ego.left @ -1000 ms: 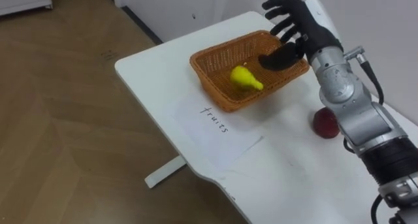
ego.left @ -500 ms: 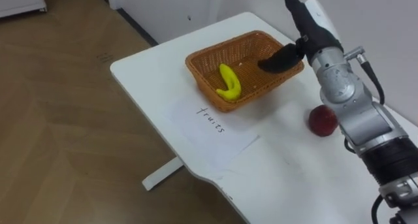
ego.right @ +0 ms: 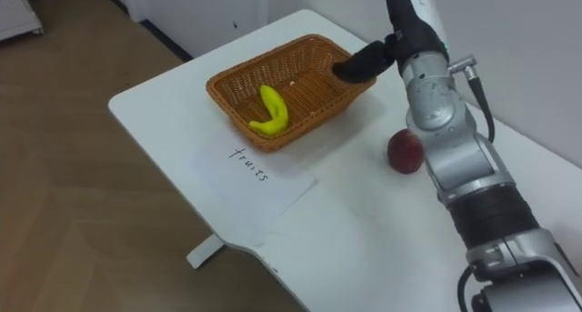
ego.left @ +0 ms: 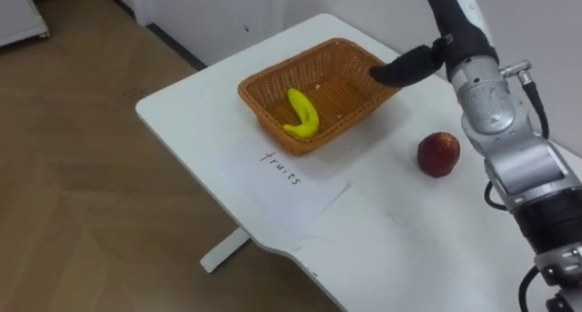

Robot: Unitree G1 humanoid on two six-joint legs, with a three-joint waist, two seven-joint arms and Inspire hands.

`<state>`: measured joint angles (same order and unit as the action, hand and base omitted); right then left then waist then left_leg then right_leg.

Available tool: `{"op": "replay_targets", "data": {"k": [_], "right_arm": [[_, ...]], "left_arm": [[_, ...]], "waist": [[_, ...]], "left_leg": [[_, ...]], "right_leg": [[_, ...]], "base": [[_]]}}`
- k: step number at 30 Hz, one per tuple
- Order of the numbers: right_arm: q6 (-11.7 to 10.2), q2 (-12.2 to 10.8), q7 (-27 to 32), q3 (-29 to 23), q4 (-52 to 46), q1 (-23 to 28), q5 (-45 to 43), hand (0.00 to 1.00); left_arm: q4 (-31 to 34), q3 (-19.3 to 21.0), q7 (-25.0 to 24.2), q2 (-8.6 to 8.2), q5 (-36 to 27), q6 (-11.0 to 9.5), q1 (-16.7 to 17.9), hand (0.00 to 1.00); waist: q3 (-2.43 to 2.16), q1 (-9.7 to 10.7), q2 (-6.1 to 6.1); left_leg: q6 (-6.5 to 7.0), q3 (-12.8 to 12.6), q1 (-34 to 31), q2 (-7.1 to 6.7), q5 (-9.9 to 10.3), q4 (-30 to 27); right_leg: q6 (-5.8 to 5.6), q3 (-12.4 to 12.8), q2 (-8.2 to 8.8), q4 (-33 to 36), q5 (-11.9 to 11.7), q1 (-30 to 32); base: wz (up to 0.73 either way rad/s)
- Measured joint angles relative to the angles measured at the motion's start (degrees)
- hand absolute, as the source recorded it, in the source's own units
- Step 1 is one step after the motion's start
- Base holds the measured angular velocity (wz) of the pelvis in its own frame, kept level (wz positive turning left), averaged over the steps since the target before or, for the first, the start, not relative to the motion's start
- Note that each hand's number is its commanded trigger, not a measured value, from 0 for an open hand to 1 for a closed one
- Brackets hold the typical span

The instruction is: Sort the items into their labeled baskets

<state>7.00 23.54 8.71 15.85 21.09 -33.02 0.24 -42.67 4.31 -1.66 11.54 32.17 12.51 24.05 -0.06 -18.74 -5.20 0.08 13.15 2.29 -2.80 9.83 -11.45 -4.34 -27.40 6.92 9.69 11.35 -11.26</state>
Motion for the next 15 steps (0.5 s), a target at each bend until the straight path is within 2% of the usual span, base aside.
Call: {"op": "replay_targets", "data": {"k": [3,7,12,15], "right_arm": [[-0.1,0.0,0.4,0.0,0.4,0.4,5.3,0.00],[-0.1,0.0,0.5,-0.6,2.7,0.4,10.3,0.00],[-0.1,-0.2,1.2,-3.8,4.7,0.5,12.7,0.00],[-0.1,-0.3,1.7,-4.4,5.0,0.5,12.7,0.00]], "left_arm": [[0.0,-0.1,1.2,-0.87,0.0,0.0,-0.1,0.00],[-0.2,-0.2,1.5,-0.93,0.0,-0.1,-0.3,0.00],[-0.2,-0.2,1.5,-1.01,0.0,0.0,-0.6,0.00],[-0.2,-0.2,1.6,-1.57,0.0,0.0,-0.9,0.00]], "waist": [[0.35,0.5,0.38],[0.83,1.6,0.72],[0.92,2.7,0.99],[0.70,2.8,1.38]], "left_leg": [[0.03,-0.4,0.2,0.06,0.0,0.1],[0.03,-0.3,0.1,0.04,0.0,0.1],[0.03,-0.7,-0.6,0.05,0.0,-0.3],[0.05,-1.6,-0.8,0.15,0.0,-0.2]], "right_leg": [[0.00,0.5,0.04,0.0,0.0,-0.1],[0.00,0.4,0.02,0.0,0.0,-0.2],[0.00,0.4,0.05,0.0,0.0,0.6],[0.03,0.5,0.12,0.0,0.0,1.1]], "base": [[-0.03],[0.00],[-0.01],[-0.14]]}}
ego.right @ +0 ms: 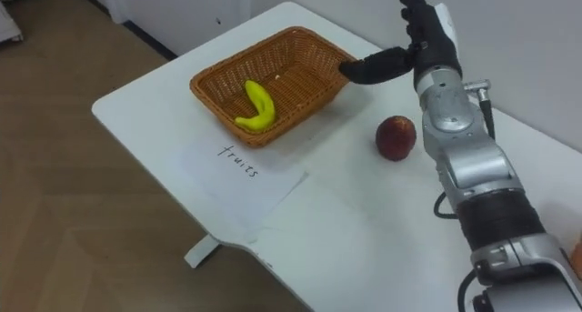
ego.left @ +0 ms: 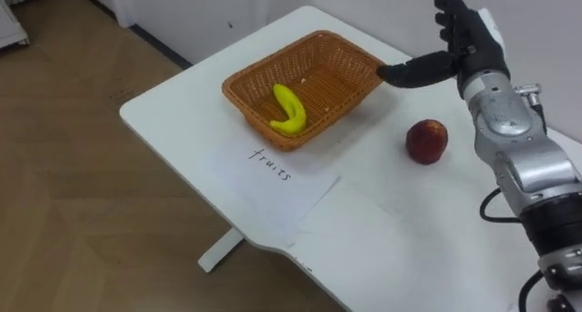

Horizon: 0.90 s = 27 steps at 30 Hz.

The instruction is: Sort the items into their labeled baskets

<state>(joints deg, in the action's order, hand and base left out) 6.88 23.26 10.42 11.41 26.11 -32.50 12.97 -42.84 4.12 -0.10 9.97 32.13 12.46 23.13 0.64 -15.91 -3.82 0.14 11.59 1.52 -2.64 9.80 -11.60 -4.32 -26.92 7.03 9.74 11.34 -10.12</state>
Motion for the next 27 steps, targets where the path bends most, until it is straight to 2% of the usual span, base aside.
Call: {"op": "replay_targets", "data": {"k": [6,11,17,23,27], "right_arm": [[0.0,-0.1,0.7,0.0,0.6,1.2,0.5,0.00],[0.0,-0.6,0.7,0.0,1.5,2.3,1.3,0.00],[0.0,-1.8,0.2,0.0,5.3,3.0,2.5,0.00],[0.0,-2.3,-0.9,0.0,5.6,3.4,2.4,0.00],[-0.1,-2.4,-1.4,0.3,6.5,3.4,2.5,0.00]], "left_arm": [[0.0,0.0,1.9,-0.27,-0.1,0.0,0.0,0.00],[-0.4,-0.3,2.4,-0.25,-1.1,0.0,-0.1,0.00],[-3.0,-2.4,3.0,-0.44,-1.2,0.1,-1.0,0.00],[-3.3,-2.7,2.9,-0.54,-1.2,0.1,-1.5,0.00],[-3.3,-3.5,2.9,-0.56,-1.2,0.0,-2.0,0.00]], "waist": [[-0.52,1.3,0.87],[-0.45,1.5,1.07],[-0.07,1.5,1.63],[-0.14,1.4,1.70],[-0.45,1.4,2.13]], "left_leg": [[0.11,-0.8,0.2,0.05,-0.1,0.0],[0.12,-1.2,0.2,0.10,-0.1,0.0],[0.12,-1.2,0.0,0.13,-0.1,0.0],[0.13,-1.5,-0.1,0.12,-0.1,0.3],[0.16,-1.5,-0.7,0.08,-0.1,0.2]], "right_leg": [[0.00,0.2,0.12,0.0,0.0,0.0],[0.00,0.2,0.16,0.0,0.0,0.0],[0.01,0.0,0.18,0.1,0.0,0.2],[0.01,0.0,0.22,0.1,0.0,0.9],[0.01,0.0,0.26,0.0,0.0,1.2]], "base": [[-0.01],[-0.01],[0.00],[0.00],[0.00]]}}
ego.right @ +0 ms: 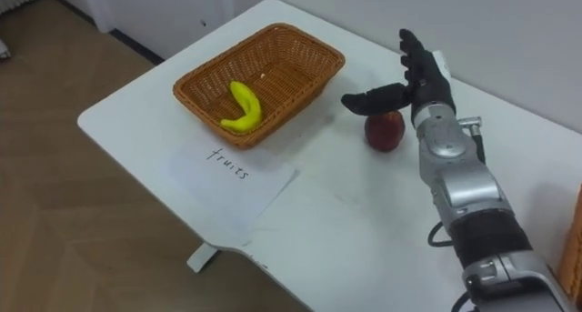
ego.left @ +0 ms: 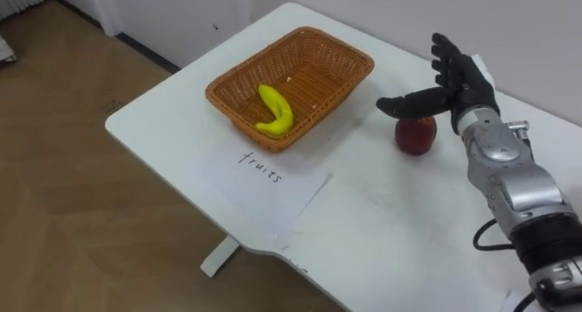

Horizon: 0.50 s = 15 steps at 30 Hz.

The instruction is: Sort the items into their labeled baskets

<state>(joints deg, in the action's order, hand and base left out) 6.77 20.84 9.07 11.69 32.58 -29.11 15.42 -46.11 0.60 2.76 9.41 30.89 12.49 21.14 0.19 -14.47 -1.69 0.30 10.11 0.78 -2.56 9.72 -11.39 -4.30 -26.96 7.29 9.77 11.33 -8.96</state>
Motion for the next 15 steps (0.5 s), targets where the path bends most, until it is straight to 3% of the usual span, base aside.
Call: {"op": "replay_targets", "data": {"k": [5,15], "right_arm": [[0.0,0.0,-0.6,0.2,1.0,0.9,0.0,0.00],[0.0,0.0,-4.5,0.5,2.1,1.2,-2.6,0.00]], "left_arm": [[0.0,-0.3,0.1,-0.02,0.0,0.0,-0.2,0.00],[0.0,-0.3,0.2,-0.03,-1.7,-0.3,-0.1,0.00]], "waist": [[-0.40,0.0,0.60],[-0.21,0.3,0.26]], "left_leg": [[0.03,-0.8,0.0,0.00,0.0,0.0],[0.15,-1.1,0.0,-0.13,-0.1,0.0]], "right_leg": [[-0.01,0.0,0.10,0.0,0.0,0.0],[-0.01,-0.1,0.34,0.1,0.0,0.0]], "base": [[0.00],[0.00]]}}
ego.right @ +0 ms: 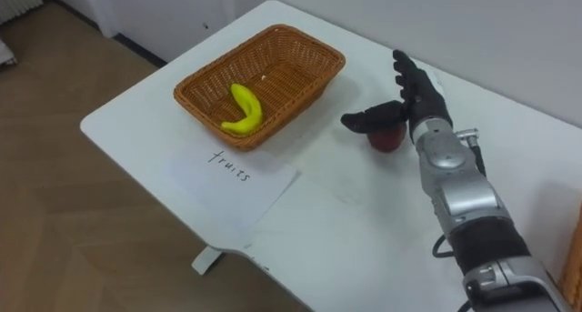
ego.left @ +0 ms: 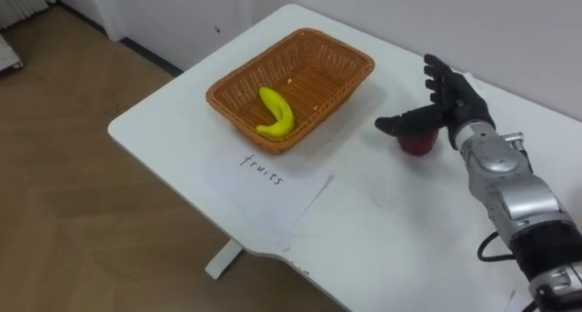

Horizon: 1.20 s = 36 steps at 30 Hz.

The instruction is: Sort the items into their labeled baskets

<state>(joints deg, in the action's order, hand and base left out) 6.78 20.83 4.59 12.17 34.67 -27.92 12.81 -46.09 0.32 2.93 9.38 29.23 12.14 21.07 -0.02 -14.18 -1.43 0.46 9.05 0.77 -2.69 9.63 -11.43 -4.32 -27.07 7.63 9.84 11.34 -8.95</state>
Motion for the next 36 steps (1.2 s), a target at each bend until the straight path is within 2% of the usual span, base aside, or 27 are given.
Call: {"op": "replay_targets", "data": {"k": [8,21,27,36], "right_arm": [[0.0,0.0,-1.9,0.0,1.2,0.7,-0.7,0.00],[0.0,0.0,-3.8,0.1,1.5,1.6,-6.2,0.00],[0.0,0.0,-4.6,0.2,2.2,1.6,-6.7,0.00],[0.1,0.0,-5.4,0.1,2.9,1.6,-6.7,0.00]], "left_arm": [[-0.1,0.0,0.1,-0.01,-0.6,-0.2,0.2,0.00],[-0.2,0.0,0.4,0.00,-1.7,-0.8,0.0,0.00],[-0.2,0.0,0.7,0.04,-2.7,-1.0,-0.1,0.00],[-0.2,0.0,0.7,0.05,-2.7,-0.9,0.0,0.00]], "waist": [[0.31,0.0,-0.74],[0.29,-0.3,-0.82],[0.44,-0.4,-1.21],[0.35,-0.4,-1.47]], "left_leg": [[0.02,-0.2,-0.2,0.00,0.0,-0.1],[0.12,-1.0,-0.4,0.09,0.0,-0.3],[0.16,-1.1,-0.6,0.11,-0.1,-0.2],[0.18,-1.1,-0.5,0.10,-0.1,-0.2]], "right_leg": [[0.00,-0.1,0.08,0.3,0.0,0.3],[0.00,0.1,0.26,0.8,0.0,0.9],[0.01,0.1,0.27,1.0,0.0,1.1],[0.01,0.1,0.26,1.0,0.0,1.0]], "base": [[-0.01],[-0.02],[0.00],[0.00]]}}
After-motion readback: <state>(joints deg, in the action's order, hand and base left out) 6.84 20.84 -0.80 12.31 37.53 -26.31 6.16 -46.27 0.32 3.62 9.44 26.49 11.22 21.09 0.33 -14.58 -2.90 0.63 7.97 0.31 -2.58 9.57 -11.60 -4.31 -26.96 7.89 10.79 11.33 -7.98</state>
